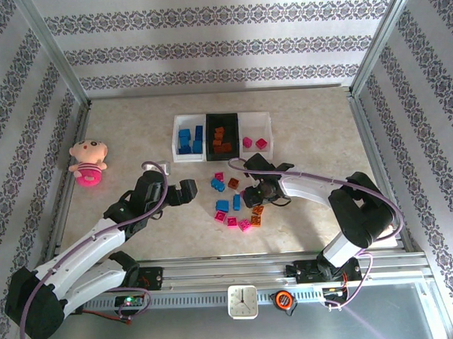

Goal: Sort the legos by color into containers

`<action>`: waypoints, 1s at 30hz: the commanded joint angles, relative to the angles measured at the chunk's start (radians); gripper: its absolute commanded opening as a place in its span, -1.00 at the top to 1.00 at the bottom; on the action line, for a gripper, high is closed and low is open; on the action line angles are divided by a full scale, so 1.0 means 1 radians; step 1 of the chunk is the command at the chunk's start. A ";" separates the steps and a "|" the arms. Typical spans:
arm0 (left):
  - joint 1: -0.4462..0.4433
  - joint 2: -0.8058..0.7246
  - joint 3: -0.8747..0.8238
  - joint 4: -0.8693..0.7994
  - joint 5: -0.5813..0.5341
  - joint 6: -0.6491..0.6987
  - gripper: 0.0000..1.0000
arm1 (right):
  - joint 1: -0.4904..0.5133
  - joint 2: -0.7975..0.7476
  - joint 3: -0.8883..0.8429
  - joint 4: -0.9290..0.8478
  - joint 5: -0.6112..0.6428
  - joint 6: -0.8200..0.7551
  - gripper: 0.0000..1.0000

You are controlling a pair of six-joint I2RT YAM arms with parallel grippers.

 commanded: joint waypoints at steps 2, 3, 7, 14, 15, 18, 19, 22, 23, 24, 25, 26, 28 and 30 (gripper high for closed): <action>-0.005 -0.009 -0.012 -0.021 -0.021 -0.012 -0.99 | -0.005 0.016 0.009 -0.026 -0.002 -0.009 0.21; -0.005 -0.008 -0.013 -0.022 -0.021 -0.012 -0.99 | -0.005 0.010 0.008 -0.027 -0.002 -0.010 0.25; -0.004 -0.010 -0.013 -0.026 -0.024 -0.006 -0.99 | -0.008 -0.051 0.001 -0.045 -0.004 -0.008 0.36; -0.005 -0.027 -0.026 -0.031 -0.036 -0.005 -0.99 | -0.009 -0.228 0.042 -0.143 -0.034 -0.006 0.42; -0.005 -0.029 -0.033 -0.031 -0.035 -0.005 -0.99 | -0.009 -0.247 0.057 -0.148 -0.042 -0.005 0.42; -0.004 -0.039 -0.065 -0.021 -0.030 -0.015 -0.99 | -0.009 -0.227 0.149 -0.130 -0.061 -0.011 0.43; -0.004 -0.041 -0.079 -0.012 -0.027 -0.023 -0.99 | -0.010 -0.192 0.196 -0.119 -0.067 -0.013 0.44; -0.005 -0.053 -0.113 0.006 -0.016 -0.040 -0.99 | -0.001 -0.060 0.346 -0.052 -0.066 -0.008 0.44; -0.004 -0.055 -0.117 0.004 -0.016 -0.044 -0.99 | -0.001 -0.013 0.393 -0.033 -0.054 -0.004 0.44; -0.005 -0.058 -0.121 0.003 -0.012 -0.044 -0.99 | -0.002 0.047 0.456 -0.017 -0.040 -0.002 0.44; -0.004 -0.063 -0.121 -0.004 -0.011 -0.044 -0.99 | -0.005 0.108 0.520 -0.012 -0.023 -0.003 0.44; -0.004 -0.066 -0.121 -0.011 -0.010 -0.043 -0.99 | -0.006 0.162 0.580 -0.018 -0.007 -0.004 0.44; -0.005 -0.079 -0.125 -0.021 -0.002 -0.043 -0.99 | -0.015 0.273 0.705 -0.032 0.059 -0.011 0.43; -0.006 -0.091 -0.129 -0.024 0.006 -0.044 -0.99 | -0.024 0.366 0.804 -0.052 0.141 -0.020 0.44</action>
